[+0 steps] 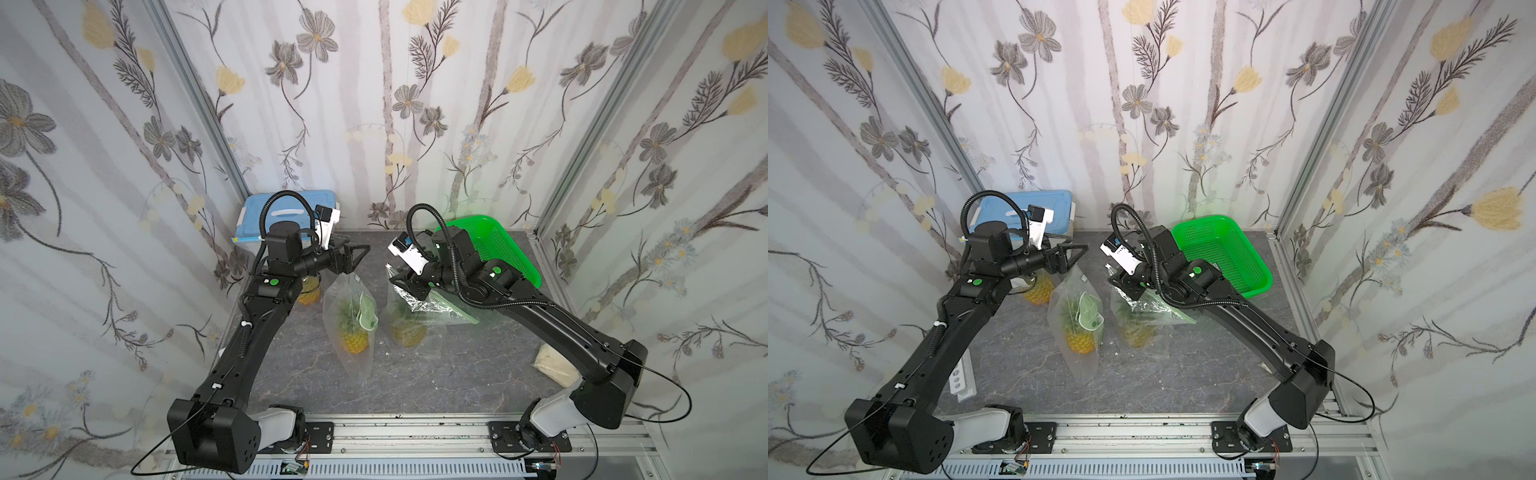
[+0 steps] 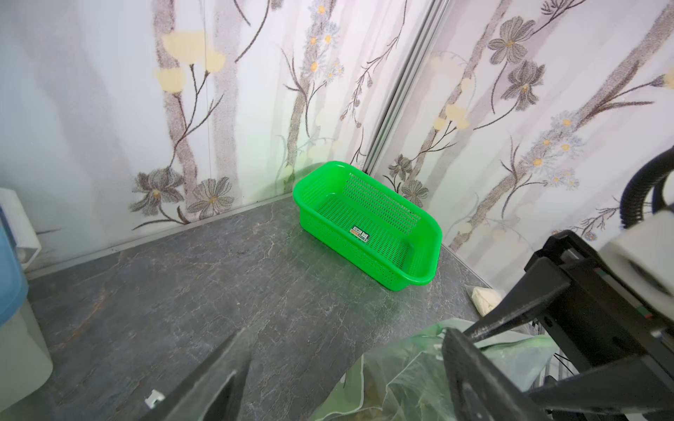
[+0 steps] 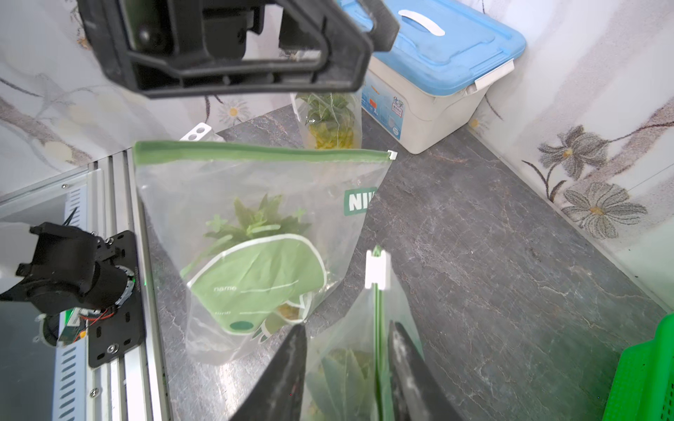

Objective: Open the zip-top bag and take out the pineapple
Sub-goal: Adjust the zipper food storage bag at the center of the board, then unzip the zipper on the zipper food storage bag.

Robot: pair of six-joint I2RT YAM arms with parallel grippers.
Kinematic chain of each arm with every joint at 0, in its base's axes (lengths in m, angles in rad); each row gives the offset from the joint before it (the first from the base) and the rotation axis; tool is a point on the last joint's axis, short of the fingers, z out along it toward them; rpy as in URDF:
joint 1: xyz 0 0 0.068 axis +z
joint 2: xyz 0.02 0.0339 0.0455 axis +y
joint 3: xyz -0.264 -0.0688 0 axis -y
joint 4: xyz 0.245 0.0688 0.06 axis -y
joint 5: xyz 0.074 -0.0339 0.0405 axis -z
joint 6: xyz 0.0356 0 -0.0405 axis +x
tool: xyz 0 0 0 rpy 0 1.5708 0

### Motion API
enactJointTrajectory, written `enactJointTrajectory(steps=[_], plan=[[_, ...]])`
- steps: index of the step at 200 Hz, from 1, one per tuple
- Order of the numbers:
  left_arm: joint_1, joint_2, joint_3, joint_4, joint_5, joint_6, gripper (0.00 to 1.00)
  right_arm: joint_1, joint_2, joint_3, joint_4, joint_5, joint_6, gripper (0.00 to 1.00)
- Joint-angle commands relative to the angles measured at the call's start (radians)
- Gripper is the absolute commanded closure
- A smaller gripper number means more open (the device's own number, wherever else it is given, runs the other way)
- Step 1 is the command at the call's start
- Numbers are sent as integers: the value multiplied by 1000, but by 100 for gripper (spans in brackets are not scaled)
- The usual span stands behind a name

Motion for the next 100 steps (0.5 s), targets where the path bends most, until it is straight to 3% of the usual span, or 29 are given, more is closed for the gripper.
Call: enactJointTrajectory(steps=[1,24,47,100], plan=[[10,-16,-17,60,34,-9,15,24,44,50,39,50,-9,62],[20,-35,-35,60,37,-8,15,34,85,88,31,83,-9,64],[25,-54,-51,60,38,-5,15,36,105,104,33,100,-8,75],[27,-52,-63,78,49,-19,15,35,104,99,32,139,-3,86]])
